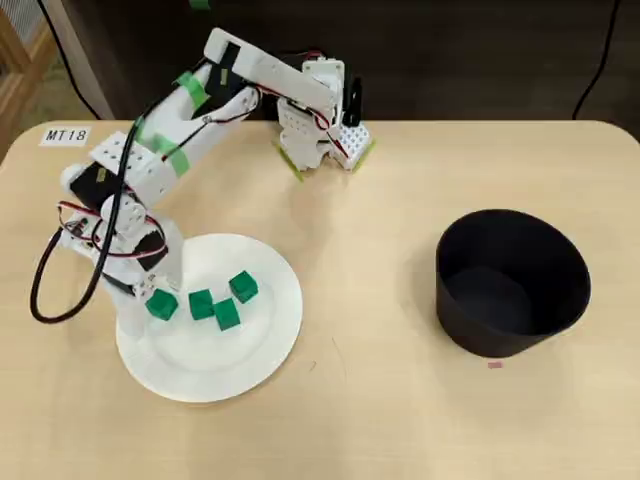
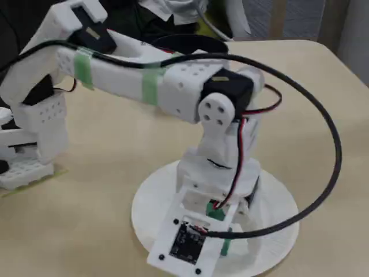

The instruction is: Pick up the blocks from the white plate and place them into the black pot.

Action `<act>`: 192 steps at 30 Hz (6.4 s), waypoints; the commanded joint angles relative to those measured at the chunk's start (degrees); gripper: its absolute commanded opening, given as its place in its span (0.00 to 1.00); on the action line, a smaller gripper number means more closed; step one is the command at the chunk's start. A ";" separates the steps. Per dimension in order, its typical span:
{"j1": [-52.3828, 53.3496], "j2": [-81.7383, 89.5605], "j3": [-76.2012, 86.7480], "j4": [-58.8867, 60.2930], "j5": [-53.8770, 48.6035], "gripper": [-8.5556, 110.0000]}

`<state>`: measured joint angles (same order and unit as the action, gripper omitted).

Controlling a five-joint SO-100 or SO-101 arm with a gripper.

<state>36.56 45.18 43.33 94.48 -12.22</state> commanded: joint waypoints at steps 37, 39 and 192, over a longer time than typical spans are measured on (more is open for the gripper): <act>-67.06 61.17 41.75 -21.71 13.18 0.05; -71.28 58.97 43.77 -24.43 13.27 0.05; -62.23 48.69 13.89 -8.88 10.72 0.05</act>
<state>-18.02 92.64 59.41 84.55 -2.46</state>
